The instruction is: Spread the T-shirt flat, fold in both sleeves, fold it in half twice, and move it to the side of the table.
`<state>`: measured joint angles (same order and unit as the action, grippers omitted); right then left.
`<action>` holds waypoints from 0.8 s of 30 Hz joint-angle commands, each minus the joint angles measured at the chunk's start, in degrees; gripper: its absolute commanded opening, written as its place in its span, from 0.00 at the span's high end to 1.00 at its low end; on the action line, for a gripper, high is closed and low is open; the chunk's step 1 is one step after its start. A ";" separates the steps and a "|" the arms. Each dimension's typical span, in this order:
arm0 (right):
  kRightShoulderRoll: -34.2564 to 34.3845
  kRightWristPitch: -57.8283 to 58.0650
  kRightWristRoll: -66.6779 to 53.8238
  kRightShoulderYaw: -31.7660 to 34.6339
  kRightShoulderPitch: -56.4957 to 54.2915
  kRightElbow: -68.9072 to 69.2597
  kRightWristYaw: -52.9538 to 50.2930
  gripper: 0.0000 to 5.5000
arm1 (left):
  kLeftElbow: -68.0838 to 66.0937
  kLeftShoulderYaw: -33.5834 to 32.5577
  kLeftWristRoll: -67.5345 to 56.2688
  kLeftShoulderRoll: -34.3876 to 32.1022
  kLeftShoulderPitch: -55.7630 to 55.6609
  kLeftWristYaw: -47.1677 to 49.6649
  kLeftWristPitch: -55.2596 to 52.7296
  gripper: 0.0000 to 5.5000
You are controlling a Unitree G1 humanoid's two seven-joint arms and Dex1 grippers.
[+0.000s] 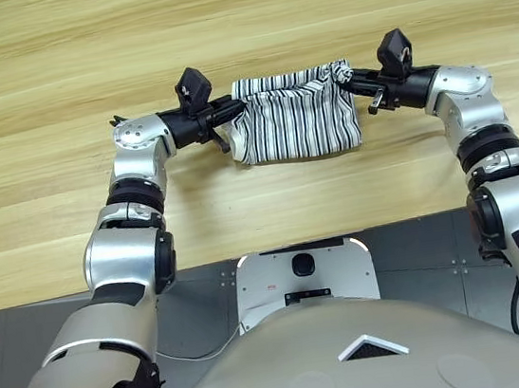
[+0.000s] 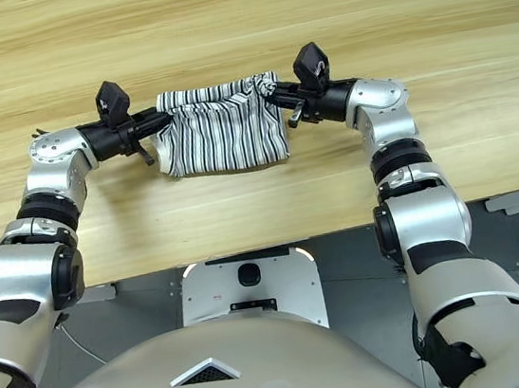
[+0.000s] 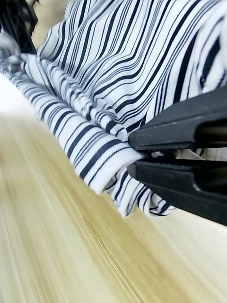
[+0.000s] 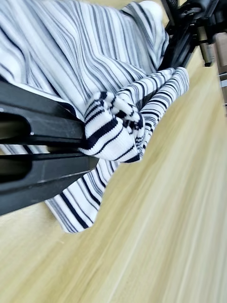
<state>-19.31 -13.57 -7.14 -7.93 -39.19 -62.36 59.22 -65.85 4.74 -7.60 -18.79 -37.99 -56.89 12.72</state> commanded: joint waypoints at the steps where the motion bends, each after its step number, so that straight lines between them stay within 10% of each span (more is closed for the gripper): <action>1: -0.29 -2.37 3.68 -0.02 -0.44 -1.49 -4.25 0.87 | -0.80 -3.46 -0.62 0.55 -1.94 2.46 1.89 0.83; 12: -0.41 -7.32 4.88 8.05 -4.91 -3.46 -27.86 0.51 | -3.37 -9.55 1.29 -2.69 -5.07 17.93 7.50 0.64; 24: 0.43 -16.10 13.42 -4.63 -3.70 15.33 -12.04 0.51 | 31.00 -33.12 -20.42 3.27 7.64 42.43 15.89 0.64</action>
<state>-19.24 -32.14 3.66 -10.64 -39.35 -47.38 47.29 -44.02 -27.48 -26.22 -18.33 -34.33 -17.28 29.60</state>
